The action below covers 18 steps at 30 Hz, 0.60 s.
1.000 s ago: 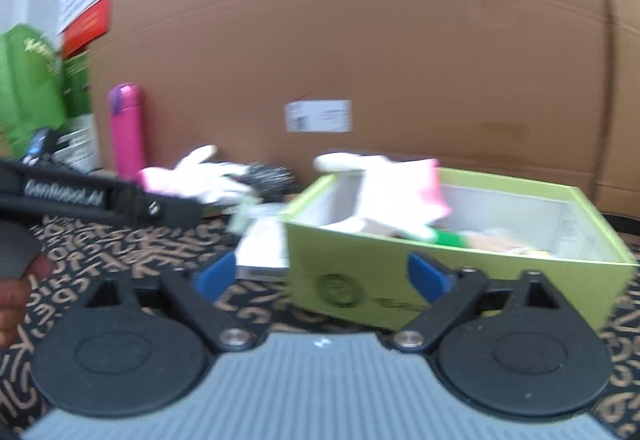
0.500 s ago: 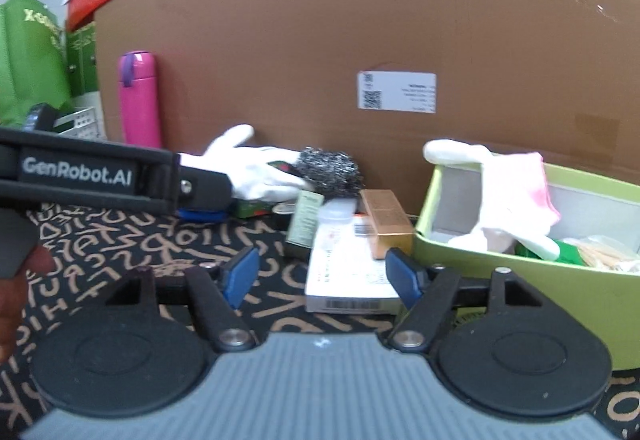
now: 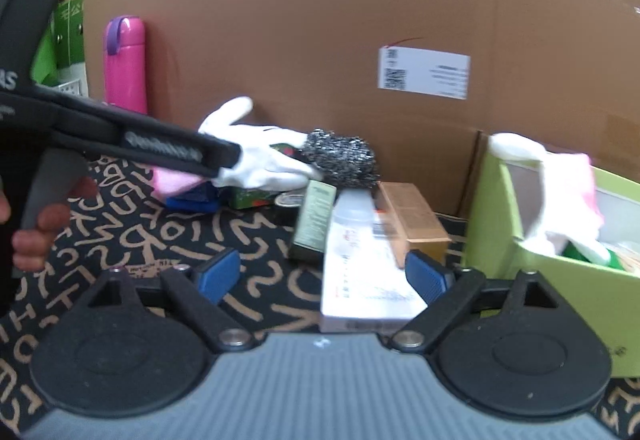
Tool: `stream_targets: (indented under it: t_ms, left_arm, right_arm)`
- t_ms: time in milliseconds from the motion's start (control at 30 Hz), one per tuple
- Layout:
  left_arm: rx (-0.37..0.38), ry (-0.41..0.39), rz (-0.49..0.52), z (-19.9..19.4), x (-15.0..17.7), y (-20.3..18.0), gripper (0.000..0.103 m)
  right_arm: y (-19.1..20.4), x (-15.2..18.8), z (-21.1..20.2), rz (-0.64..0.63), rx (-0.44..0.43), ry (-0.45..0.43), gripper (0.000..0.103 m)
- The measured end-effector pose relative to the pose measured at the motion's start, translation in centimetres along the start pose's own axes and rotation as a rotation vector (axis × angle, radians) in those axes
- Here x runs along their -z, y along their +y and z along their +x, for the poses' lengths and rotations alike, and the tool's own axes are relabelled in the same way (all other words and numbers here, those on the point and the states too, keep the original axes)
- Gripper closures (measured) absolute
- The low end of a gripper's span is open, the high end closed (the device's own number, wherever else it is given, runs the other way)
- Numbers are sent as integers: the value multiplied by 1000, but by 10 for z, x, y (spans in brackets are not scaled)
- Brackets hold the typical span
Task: Organize objects
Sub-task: 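Grasp the pink-cuffed glove with the left tool while the right tool grasps the small olive box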
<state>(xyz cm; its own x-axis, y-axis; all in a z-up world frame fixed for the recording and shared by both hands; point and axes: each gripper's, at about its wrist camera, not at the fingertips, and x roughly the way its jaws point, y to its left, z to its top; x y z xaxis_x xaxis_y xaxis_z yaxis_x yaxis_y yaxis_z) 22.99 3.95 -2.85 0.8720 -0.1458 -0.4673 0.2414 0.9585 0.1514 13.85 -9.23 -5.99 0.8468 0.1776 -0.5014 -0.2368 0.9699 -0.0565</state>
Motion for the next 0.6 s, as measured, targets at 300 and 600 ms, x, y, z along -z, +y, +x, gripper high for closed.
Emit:
stream_targets:
  t_ms: [300,600]
  left_arm:
    - [25,48,-27,8,12,14,37]
    - [71,70,-34,-45,40,-10,47]
  right_arm:
    - [18,-1,37,-72,161,122,0]
    - [25,10,4,-125,-28,99,22]
